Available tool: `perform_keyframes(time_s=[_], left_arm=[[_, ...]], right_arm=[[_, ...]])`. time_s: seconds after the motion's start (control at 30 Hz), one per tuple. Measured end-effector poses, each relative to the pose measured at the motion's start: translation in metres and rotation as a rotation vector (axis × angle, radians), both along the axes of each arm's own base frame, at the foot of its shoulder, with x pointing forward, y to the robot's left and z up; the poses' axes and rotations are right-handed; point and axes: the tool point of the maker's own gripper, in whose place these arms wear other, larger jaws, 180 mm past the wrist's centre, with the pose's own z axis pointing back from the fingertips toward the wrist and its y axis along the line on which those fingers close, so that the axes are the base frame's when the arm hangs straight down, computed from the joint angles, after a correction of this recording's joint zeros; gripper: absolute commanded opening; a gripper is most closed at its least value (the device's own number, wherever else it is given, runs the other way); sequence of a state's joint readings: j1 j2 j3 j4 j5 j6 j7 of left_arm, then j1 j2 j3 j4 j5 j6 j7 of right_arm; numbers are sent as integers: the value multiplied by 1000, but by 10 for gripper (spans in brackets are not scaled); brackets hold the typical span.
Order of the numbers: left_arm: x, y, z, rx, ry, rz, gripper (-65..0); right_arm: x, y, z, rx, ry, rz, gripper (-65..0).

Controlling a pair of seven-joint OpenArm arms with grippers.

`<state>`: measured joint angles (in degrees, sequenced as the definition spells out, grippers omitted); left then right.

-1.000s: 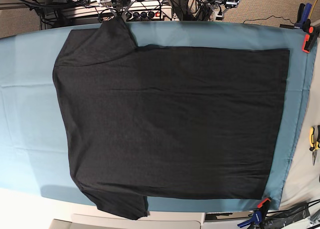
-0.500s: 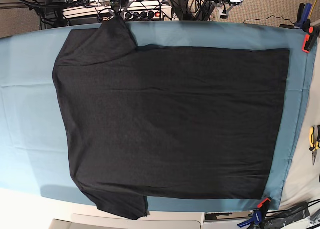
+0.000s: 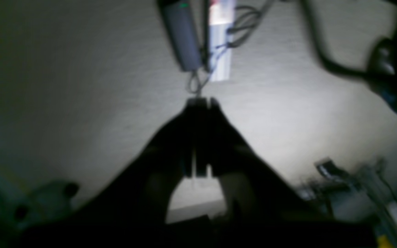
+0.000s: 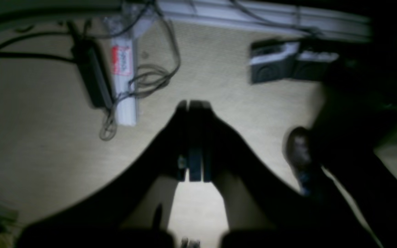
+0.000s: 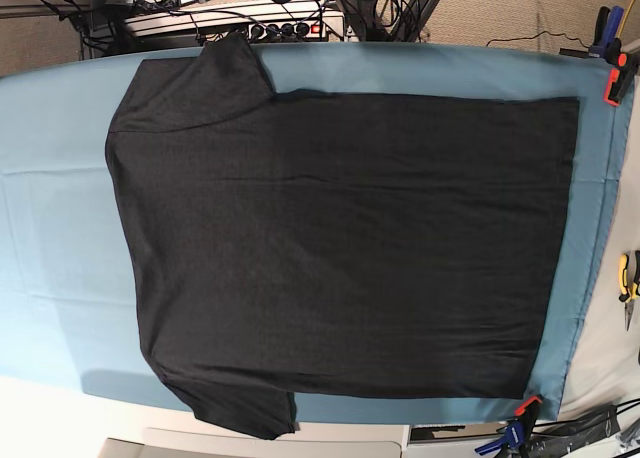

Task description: Fold the T-shirt properly

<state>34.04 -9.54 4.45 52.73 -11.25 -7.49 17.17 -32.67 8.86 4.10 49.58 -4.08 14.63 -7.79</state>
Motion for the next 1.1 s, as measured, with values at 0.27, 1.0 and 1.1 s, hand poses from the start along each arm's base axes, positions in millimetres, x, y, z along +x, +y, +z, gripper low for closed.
perform_keyframes(time_s=[0.27, 1.0, 1.1], left_arm=[[4, 24, 90, -62, -167, -104, -650], [148, 11, 274, -101, -678, -396, -650], [165, 26, 275, -45, -714, -418, -650]], right_arm=[[7, -51, 87, -73, -170, 82, -650], [98, -87, 289, -219, -604, 14, -650], [129, -90, 309, -248, -713, 25, -650]])
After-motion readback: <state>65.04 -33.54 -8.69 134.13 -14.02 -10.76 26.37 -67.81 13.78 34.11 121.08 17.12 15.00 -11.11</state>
